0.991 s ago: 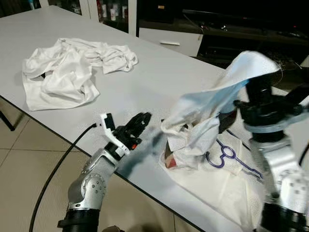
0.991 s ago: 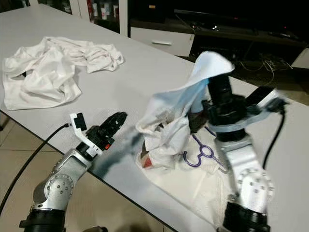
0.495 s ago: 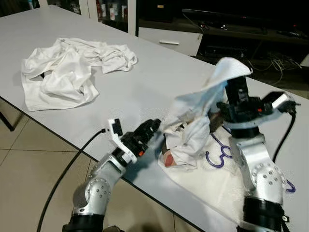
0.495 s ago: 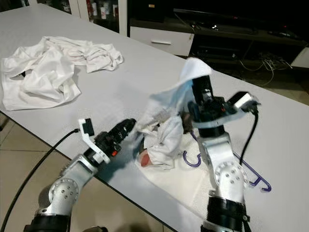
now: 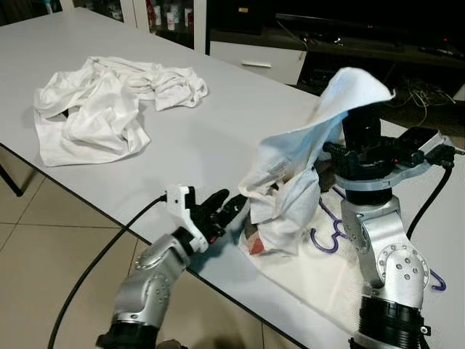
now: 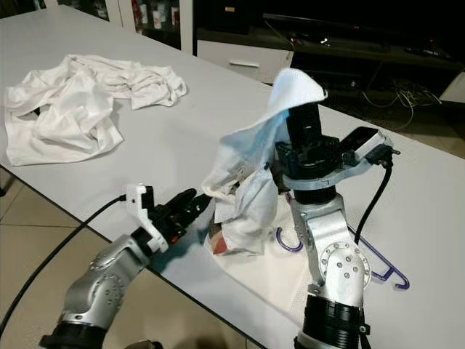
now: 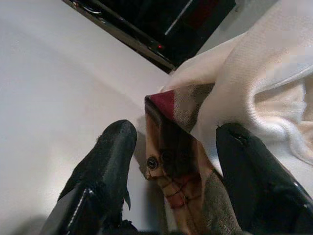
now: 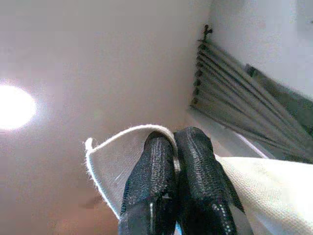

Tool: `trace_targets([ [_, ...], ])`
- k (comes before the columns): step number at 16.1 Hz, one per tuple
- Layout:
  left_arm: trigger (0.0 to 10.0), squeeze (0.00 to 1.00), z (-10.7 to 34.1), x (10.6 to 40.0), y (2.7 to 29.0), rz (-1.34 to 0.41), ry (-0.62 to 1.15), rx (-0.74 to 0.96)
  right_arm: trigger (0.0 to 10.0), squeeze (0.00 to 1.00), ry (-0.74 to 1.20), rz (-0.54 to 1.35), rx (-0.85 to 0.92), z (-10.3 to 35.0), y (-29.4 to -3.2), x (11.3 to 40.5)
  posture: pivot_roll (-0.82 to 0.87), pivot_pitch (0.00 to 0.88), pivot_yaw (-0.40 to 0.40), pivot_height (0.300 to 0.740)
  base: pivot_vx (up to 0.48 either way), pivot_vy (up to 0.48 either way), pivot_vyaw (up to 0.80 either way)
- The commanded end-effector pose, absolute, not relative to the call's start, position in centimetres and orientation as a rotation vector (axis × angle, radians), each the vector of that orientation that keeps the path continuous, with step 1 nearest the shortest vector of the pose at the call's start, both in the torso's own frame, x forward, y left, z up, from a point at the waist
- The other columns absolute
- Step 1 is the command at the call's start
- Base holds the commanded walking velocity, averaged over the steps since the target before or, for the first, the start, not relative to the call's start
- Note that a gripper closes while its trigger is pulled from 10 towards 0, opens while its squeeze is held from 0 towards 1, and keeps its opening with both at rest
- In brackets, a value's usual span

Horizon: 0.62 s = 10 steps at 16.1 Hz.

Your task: Hang hanger

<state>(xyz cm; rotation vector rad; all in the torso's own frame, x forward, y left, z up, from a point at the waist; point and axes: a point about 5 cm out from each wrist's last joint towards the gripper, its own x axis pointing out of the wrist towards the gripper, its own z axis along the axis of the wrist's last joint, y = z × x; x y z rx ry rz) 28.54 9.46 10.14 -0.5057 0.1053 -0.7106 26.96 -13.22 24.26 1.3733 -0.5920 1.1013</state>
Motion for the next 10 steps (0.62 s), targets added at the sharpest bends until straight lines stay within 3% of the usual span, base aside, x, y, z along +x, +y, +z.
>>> trace_targets([
  [1,10.0,0.0,10.4,28.7,9.0,-0.725,0.098,-0.505,0.0,0.0,-0.619,1.124,1.368,24.8,-13.4,26.6,0.05,0.064,-0.068,0.74,0.0,0.0,0.0],
  [4,10.0,0.0,10.4,28.7,9.0,-0.725,0.098,-0.505,0.0,0.0,-0.619,1.124,1.368,24.8,-13.4,26.6,0.05,0.064,-0.068,0.74,0.0,0.0,0.0],
  [6,10.0,0.0,11.1,27.7,8.5,-0.837,0.047,-0.545,0.0,0.0,-0.556,0.994,1.369,22.9,-14.1,27.7,0.05,0.063,-0.071,0.74,0.0,0.0,0.0],
  [10,10.0,0.0,11.3,27.4,8.2,-0.87,0.037,-0.57,0.0,0.0,-0.491,0.931,1.374,21.3,-14.2,28.2,0.06,0.062,-0.071,0.74,0.0,0.0,0.0],
])
